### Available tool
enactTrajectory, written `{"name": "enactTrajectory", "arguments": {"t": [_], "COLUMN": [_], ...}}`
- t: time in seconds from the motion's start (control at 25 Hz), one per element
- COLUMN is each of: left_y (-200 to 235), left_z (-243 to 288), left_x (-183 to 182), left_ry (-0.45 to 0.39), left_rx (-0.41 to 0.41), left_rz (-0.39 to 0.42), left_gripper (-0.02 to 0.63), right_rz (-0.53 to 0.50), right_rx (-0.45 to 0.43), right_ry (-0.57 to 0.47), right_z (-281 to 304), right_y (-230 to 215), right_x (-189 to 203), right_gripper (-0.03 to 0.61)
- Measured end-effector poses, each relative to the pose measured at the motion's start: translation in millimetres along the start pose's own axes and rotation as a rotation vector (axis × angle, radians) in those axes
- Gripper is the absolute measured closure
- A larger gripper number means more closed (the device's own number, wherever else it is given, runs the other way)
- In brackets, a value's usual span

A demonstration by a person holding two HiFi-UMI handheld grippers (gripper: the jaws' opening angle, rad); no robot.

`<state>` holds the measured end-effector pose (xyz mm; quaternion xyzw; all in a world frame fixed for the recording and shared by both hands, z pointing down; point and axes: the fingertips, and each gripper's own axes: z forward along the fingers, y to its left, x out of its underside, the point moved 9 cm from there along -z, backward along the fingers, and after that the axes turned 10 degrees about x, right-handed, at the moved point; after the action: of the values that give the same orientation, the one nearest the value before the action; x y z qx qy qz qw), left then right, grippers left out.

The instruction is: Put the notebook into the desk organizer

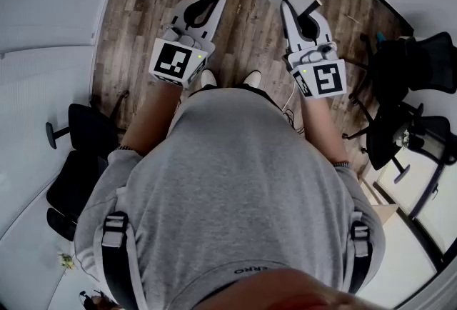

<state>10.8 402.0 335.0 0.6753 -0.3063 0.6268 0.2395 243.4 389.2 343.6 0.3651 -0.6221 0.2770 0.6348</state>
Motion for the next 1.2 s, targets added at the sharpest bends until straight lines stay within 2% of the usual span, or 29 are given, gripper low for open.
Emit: {"name": "enactTrajectory", "arguments": {"t": [0.64, 1.2], "left_y": [-6, -12], "left_z": [19, 38], "left_x": [7, 8], "left_ry": [-0.003, 0.000], "left_rx": [-0.010, -0.039], "left_rz": [-0.021, -0.031], "left_gripper": [0.595, 0.594], "right_rz": [0.067, 0.058], "right_rx": [0.002, -0.009], "right_ry": [-0.008, -0.008], "right_z": [0, -4], "right_y": [-24, -53], "right_x": [7, 11], "right_gripper": [0.565, 0.563]}}
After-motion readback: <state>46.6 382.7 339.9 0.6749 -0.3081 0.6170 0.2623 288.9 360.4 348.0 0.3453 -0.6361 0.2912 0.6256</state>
